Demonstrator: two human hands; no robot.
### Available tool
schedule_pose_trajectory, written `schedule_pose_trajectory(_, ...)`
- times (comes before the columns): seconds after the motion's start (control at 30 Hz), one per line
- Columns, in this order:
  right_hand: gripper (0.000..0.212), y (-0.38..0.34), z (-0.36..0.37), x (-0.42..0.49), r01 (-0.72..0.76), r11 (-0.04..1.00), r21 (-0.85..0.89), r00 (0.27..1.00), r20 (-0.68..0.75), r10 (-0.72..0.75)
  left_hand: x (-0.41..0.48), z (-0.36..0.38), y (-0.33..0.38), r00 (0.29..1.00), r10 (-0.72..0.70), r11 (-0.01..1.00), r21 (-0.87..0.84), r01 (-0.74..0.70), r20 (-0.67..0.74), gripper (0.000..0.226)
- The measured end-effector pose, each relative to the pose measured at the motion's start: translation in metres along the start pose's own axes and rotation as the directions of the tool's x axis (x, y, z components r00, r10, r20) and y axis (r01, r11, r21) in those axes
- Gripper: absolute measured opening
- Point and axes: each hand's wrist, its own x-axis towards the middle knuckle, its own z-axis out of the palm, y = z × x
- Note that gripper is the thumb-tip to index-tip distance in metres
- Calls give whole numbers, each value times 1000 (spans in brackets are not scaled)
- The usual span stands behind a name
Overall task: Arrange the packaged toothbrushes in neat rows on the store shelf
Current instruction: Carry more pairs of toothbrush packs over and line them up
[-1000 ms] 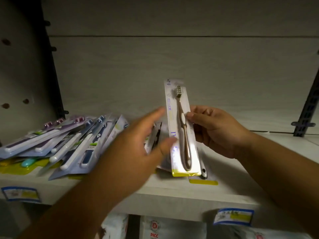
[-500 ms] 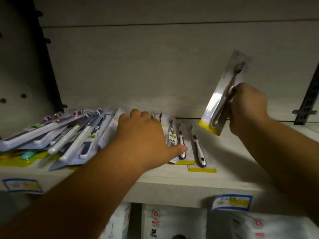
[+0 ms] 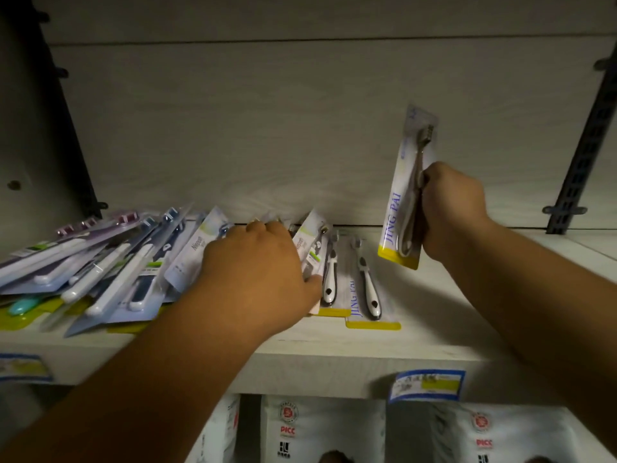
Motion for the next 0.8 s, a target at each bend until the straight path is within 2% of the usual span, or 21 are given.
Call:
schedule_pose_trajectory(0.1,26,3,2,0,13,999,-39,998,57,-11,2,-2,-8,997,1,999,-38,-3,-74,45)
schedule_pose_trajectory(0.17,24,4,3,-1,44,998,-45,995,93,-39,3,-6,-17,991,-22,982,-186,-2,-130,28)
schedule_pose_trajectory(0.23,20,4,3,-3,66,998,-19,988,139,-63,2,-8,-30,972,-97,914,-405,1,-216,11)
schedule_pose_trajectory(0.3,19,3,2,-5,94,996,4,977,194,-93,-2,-6,-43,943,-211,769,-639,-1,-257,10)
schedule_pose_trajectory(0.4,19,3,1,-8,166,986,20,945,282,-165,-11,-3,-57,914,-348,464,-885,-26,-209,24)
schedule_pose_trajectory(0.47,18,3,1,-10,186,981,59,921,336,-195,-17,1,-63,911,-367,365,-930,-44,-187,29)
schedule_pose_trajectory(0.63,15,1,4,-21,187,972,143,891,392,-229,-22,11,-70,897,-404,230,-969,-91,-180,32)
schedule_pose_trajectory(0.8,16,-2,6,-49,169,969,178,871,434,-232,-29,17,-59,932,-353,44,-996,-76,-87,33)
